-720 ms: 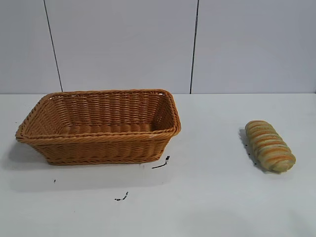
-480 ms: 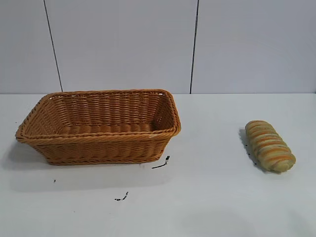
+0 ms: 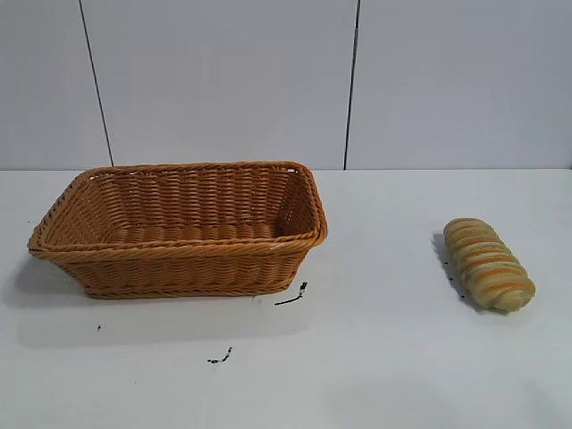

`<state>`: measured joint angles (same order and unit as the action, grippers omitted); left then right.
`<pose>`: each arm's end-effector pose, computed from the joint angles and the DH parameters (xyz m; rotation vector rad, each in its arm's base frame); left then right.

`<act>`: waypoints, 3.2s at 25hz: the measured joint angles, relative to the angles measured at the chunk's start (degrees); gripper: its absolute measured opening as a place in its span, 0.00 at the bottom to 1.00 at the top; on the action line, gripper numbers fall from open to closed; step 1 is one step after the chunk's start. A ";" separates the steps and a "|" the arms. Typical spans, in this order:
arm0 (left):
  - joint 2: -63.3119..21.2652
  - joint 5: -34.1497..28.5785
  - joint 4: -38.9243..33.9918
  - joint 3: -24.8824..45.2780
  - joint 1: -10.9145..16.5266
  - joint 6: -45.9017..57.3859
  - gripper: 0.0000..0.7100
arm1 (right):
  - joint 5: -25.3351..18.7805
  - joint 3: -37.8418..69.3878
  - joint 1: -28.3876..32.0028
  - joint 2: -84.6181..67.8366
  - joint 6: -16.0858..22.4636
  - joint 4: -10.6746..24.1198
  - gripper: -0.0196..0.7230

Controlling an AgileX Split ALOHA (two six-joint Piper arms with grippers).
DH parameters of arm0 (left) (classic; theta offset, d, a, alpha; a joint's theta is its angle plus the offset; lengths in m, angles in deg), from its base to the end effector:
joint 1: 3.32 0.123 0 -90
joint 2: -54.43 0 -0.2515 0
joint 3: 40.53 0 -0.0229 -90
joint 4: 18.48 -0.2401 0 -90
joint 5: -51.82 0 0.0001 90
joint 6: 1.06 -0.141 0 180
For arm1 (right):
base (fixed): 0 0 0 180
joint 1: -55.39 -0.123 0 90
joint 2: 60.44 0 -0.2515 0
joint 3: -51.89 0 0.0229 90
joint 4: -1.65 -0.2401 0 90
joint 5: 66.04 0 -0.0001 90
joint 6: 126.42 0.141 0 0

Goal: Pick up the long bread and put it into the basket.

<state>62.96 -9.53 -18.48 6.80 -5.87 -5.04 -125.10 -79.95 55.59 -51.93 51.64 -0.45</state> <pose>0.0624 -0.0028 0.2494 0.1165 2.0424 0.0156 0.0662 0.0042 0.2500 -0.0316 2.0191 0.0200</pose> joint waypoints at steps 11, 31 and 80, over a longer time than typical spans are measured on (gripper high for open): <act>0.00 0.00 0.00 0.00 0.00 0.00 0.98 | 1.77 -6.26 0.00 24.09 0.72 -1.52 0.96; 0.00 0.00 0.00 0.00 0.00 0.00 0.98 | 0.37 -36.16 -0.25 89.35 1.33 -1.42 0.96; 0.00 0.00 0.00 0.00 0.00 0.00 0.98 | 17.89 -48.64 -2.44 119.22 1.95 -0.18 0.25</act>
<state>62.96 -9.53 -18.48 6.80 -5.87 -5.04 -107.21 -128.59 53.15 67.29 53.58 -0.63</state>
